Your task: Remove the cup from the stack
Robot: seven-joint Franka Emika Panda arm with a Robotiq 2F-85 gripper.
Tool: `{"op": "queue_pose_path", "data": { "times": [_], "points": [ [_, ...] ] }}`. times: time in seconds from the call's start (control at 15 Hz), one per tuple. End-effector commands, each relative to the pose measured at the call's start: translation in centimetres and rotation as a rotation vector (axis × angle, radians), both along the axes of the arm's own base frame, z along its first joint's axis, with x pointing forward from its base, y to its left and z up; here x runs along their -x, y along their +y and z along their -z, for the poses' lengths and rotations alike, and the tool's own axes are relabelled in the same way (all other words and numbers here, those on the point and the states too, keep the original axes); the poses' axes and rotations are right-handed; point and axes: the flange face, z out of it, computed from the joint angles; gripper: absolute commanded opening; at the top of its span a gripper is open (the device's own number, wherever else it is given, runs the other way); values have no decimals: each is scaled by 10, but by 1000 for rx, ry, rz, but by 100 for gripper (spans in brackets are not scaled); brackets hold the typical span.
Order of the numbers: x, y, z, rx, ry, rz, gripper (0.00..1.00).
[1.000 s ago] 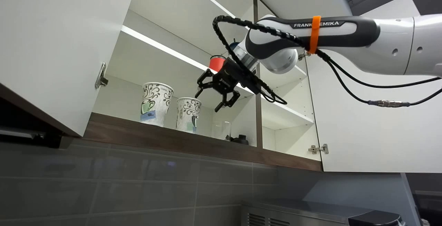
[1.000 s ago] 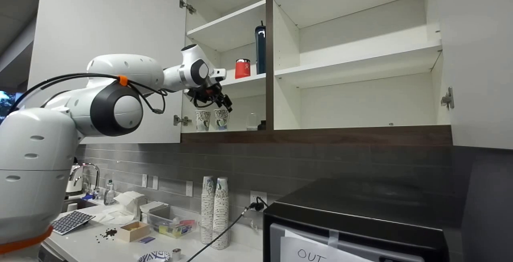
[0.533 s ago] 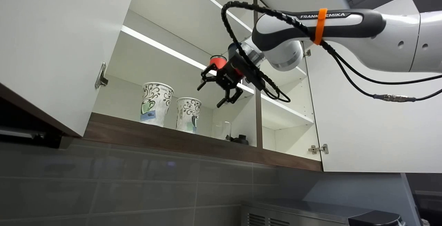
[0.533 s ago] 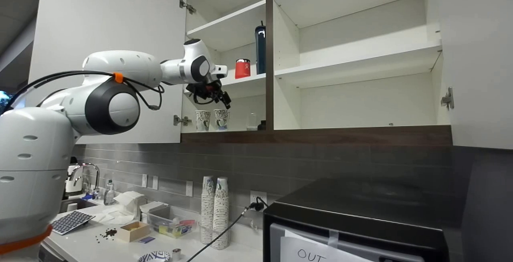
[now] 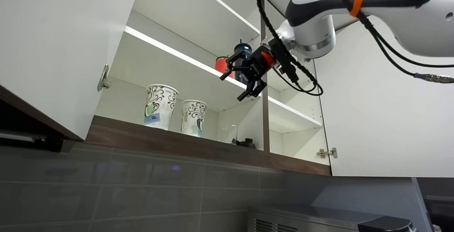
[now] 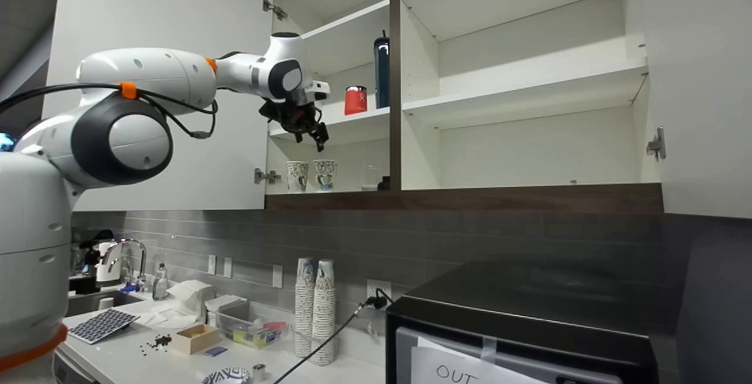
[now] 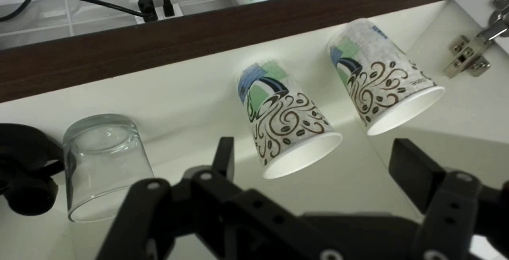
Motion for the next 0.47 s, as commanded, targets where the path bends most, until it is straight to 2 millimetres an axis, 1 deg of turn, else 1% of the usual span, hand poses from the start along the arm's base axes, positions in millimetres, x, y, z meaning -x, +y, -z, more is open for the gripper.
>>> {"op": "queue_pose_path", "data": {
  "times": [0.0, 0.07, 0.13, 0.27, 0.4],
  "points": [
    [37, -29, 8, 29, -1, -59, 100],
    [45, -35, 8, 31, -7, -64, 100],
    [24, -23, -3, 26, -21, -35, 100],
    [36, -33, -2, 34, -27, -39, 100],
    [41, -34, 0, 36, -24, -42, 100]
  ]
}}
